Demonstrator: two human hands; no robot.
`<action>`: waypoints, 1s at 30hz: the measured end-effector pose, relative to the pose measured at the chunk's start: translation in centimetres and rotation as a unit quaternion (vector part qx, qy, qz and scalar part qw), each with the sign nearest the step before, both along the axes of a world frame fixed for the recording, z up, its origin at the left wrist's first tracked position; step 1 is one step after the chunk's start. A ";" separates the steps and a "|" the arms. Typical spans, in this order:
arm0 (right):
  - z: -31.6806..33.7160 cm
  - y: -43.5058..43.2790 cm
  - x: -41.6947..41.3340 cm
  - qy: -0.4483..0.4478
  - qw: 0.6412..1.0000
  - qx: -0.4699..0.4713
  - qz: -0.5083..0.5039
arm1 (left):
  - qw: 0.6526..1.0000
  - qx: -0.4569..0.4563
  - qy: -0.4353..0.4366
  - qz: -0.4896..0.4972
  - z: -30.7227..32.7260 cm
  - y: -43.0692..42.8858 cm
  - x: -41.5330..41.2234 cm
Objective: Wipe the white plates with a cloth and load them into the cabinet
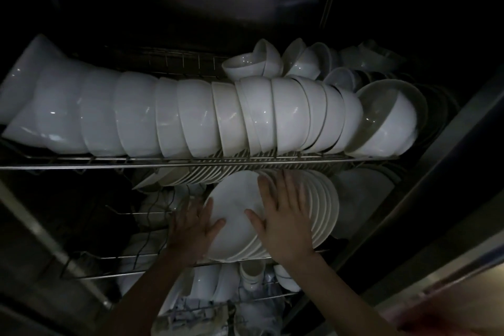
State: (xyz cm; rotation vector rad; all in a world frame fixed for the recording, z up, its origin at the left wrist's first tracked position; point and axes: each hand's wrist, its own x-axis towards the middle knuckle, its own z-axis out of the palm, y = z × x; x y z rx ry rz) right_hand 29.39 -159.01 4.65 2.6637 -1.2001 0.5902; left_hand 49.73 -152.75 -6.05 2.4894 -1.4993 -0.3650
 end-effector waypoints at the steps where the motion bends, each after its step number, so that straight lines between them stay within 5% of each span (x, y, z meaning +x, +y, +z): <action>1: -0.2 0.1 0.0 0.000 1.000 -0.004 0.015 | 1.000 -0.019 -0.021 0.002 0.6 0.2 -0.1; 4: -0.9 -0.1 -0.1 0.001 0.999 -0.016 0.040 | 0.990 -0.137 0.000 -0.034 1.6 0.7 -0.5; 9: -2.1 -0.8 -0.4 -0.015 0.993 -0.076 0.089 | 0.927 -0.122 0.343 -0.092 2.7 3.3 0.3; 13: -2.7 -1.2 -0.1 -0.021 0.992 -0.090 0.080 | 0.961 -0.060 0.206 -0.172 1.9 4.4 -0.4; 26: -3.1 -0.1 -1.7 0.006 0.992 -0.067 0.109 | 0.968 -0.182 0.141 -0.104 2.7 5.3 -1.6; 30: -3.3 0.1 -2.1 0.012 0.988 -0.090 0.122 | 0.976 -0.149 0.135 -0.081 3.1 5.5 -2.1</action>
